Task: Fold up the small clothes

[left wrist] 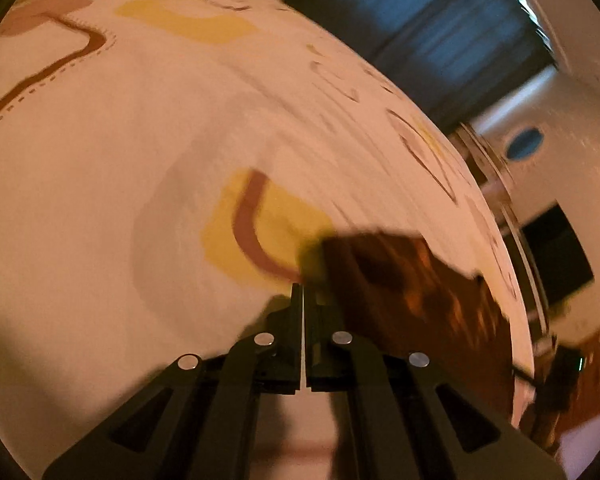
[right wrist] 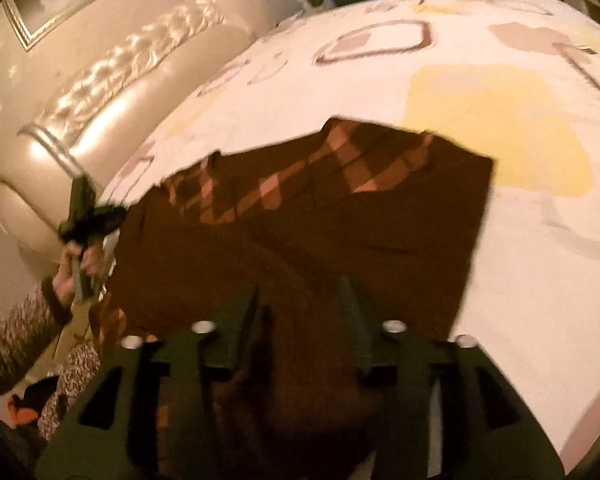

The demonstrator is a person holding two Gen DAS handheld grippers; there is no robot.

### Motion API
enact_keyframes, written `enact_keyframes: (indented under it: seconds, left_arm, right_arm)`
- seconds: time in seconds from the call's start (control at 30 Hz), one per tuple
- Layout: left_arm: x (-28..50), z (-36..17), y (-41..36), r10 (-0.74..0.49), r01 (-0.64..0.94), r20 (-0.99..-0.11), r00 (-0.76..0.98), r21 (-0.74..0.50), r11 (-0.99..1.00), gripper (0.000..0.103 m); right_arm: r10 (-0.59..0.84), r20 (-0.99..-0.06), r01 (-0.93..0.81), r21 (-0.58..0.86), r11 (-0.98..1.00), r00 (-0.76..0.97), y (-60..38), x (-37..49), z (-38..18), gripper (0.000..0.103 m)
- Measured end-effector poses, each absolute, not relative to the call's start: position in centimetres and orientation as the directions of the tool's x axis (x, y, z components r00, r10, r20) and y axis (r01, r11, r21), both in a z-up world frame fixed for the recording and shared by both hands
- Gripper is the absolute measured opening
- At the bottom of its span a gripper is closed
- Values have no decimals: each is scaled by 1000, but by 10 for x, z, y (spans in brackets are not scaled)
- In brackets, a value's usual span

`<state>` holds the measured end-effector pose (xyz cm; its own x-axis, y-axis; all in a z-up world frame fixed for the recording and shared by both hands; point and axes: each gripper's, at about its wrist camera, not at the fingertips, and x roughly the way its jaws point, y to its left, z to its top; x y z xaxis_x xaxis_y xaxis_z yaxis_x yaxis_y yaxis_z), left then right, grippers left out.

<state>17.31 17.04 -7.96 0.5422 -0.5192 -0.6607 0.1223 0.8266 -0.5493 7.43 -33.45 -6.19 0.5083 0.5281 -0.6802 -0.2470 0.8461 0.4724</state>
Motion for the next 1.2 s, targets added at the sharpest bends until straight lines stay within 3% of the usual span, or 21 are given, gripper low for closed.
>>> enact_keyframes:
  seconds: [0.1, 0.23, 0.3, 0.4, 0.57, 0.63, 0.73, 0.93, 1.2]
  left_arm:
    - [136, -71, 164, -551, 213, -641, 535, -528, 822, 2]
    - [97, -63, 143, -502, 326, -670, 547, -382, 865, 25]
    - [85, -63, 128, -479, 384, -683, 551, -301, 873, 27]
    - [81, -63, 108, -433, 421, -693, 576, -202, 884, 40]
    - [78, -65, 100, -405, 432, -694, 595, -149, 890, 42]
    - [71, -66, 101, -404, 454, -702, 586, -130, 882, 56]
    - [71, -73, 99, -349, 438, -729, 589, -75, 896, 56]
    - [91, -69, 101, -319, 294, -705, 634, -161, 942, 56]
    - [92, -77, 119, -208, 133, -709, 674, -161, 978, 56]
  right_arm:
    - [517, -666, -198, 497, 845, 537, -343, 59, -60, 50]
    - [515, -652, -142, 536, 832, 556, -347, 40, -64, 51]
    - [510, -645, -117, 550, 827, 569, -349, 34, -65, 51]
    - [531, -614, -80, 607, 790, 584, -354, 28, -68, 53]
    - [541, -582, -22, 668, 744, 607, -361, 20, -67, 54]
    - [545, -574, -29, 672, 740, 611, -360, 15, -64, 55]
    - [564, -571, -37, 682, 730, 597, -356, 13, -66, 55]
    - [561, -558, 5, 711, 703, 612, -359, 7, -70, 55]
    - [539, -584, 58, 709, 702, 607, -365, 0, -79, 55]
